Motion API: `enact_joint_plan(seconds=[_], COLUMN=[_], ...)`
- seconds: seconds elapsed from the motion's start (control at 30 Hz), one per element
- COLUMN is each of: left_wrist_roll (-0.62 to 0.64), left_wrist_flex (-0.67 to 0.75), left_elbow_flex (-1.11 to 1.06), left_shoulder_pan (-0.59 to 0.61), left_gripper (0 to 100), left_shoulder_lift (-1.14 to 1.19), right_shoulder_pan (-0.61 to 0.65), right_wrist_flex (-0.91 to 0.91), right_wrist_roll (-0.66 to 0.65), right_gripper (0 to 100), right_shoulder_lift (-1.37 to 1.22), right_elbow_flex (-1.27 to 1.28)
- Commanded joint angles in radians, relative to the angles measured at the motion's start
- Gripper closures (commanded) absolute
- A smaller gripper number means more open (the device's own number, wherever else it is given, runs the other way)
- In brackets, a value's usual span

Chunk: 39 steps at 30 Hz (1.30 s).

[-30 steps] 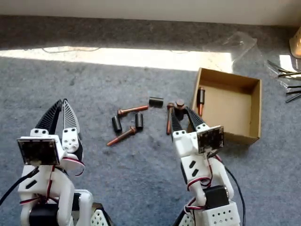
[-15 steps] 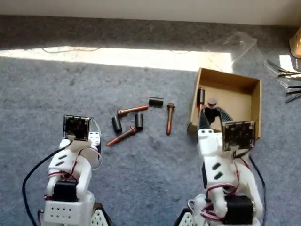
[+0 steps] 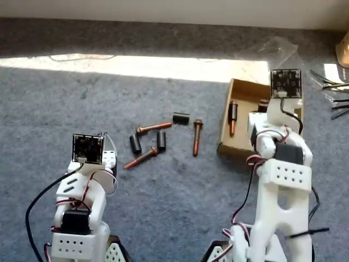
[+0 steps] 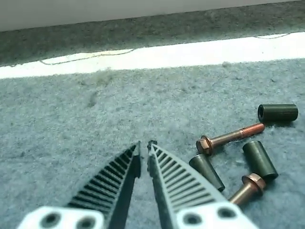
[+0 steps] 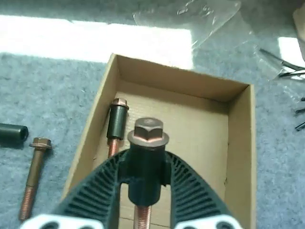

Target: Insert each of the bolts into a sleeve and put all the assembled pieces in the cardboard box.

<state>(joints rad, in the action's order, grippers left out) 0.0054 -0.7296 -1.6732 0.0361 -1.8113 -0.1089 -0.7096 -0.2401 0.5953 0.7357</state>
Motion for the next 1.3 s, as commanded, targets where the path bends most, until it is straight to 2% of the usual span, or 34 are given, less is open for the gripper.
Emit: enact_joint_plan(seconds=[0.0, 0.33, 0.53, 0.83, 0.9, 1.1, 1.27], left_wrist_roll=[-0.005, -0.005, -0.005, -0.005, -0.005, -0.005, -0.005], left_wrist_flex=[0.002, -0.025, -0.025, -0.025, -0.025, -0.025, -0.025], left_elbow_flex=[-0.022, -0.022, -0.022, -0.022, -0.022, -0.022, -0.022], left_shoulder_pan=[-0.018, -0.018, -0.018, -0.018, -0.018, -0.018, -0.018], left_gripper=[96, 96, 96, 96, 96, 96, 96], left_shoulder_lift=[-0.013, -0.013, -0.013, -0.013, -0.013, -0.013, -0.013], right_shoulder_pan=[-0.012, -0.007, 0.024, 0.091, 0.107, 0.124, 0.124], right_wrist_flex=[0.039, 0.036, -0.036, -0.157, -0.176, -0.185, -0.186], right_wrist_roll=[-0.014, -0.011, -0.009, -0.008, -0.008, -0.011, -0.008], right_gripper=[99.4, 99.2, 99.2, 99.1, 96.4, 79.4, 79.3], right_shoulder_lift=[-0.182, -0.69, -0.874, -1.006, -1.017, -1.017, -1.003], right_elbow_flex=[-0.159, -0.467, -0.633, -0.811, -0.829, -0.832, -0.835])
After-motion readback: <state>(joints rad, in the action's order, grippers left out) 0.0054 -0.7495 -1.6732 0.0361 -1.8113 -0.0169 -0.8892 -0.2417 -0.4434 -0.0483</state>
